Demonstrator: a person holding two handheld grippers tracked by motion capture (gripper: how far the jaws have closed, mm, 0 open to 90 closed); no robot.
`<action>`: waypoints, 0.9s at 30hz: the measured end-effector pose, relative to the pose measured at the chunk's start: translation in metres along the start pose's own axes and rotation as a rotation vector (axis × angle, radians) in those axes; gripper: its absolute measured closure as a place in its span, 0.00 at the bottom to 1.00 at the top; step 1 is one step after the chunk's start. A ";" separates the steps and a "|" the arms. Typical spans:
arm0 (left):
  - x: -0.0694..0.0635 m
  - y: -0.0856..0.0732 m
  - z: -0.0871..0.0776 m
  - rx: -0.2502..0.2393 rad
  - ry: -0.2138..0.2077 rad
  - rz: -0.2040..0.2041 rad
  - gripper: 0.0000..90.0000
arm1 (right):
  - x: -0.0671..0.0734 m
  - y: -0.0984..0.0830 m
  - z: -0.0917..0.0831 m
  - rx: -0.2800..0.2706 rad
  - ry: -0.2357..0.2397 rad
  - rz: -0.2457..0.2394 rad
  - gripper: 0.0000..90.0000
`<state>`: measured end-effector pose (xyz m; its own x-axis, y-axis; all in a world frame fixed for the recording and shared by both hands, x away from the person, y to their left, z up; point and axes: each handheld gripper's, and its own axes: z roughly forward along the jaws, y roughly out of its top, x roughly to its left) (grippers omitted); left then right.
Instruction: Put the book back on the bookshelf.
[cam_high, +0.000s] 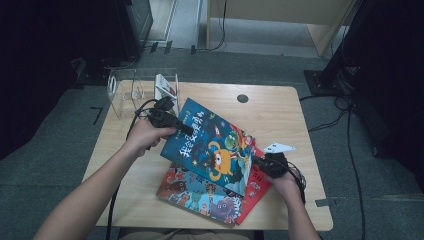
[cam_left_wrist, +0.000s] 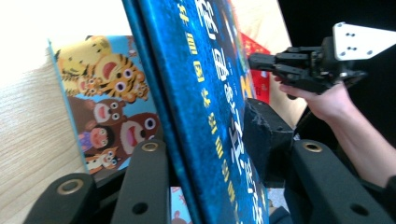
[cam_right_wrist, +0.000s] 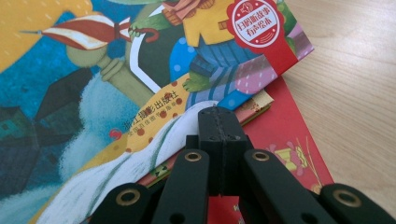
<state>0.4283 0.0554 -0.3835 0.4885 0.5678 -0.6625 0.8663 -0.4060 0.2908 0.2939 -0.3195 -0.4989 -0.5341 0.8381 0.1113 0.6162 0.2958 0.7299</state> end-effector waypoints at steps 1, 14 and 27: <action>-0.001 0.000 -0.001 0.003 0.005 -0.001 0.71 | 0.001 0.000 0.001 -0.002 0.001 -0.011 1.00; -0.014 0.008 -0.014 0.002 0.014 0.019 0.74 | 0.007 0.005 0.007 -0.001 0.015 -0.051 1.00; -0.034 0.019 -0.017 0.020 0.037 0.034 0.78 | 0.007 0.005 0.007 0.002 0.020 -0.028 1.00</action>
<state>0.4297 0.0408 -0.3436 0.5211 0.5792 -0.6269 0.8473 -0.4391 0.2987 0.2974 -0.3089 -0.4990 -0.5628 0.8201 0.1039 0.6016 0.3202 0.7318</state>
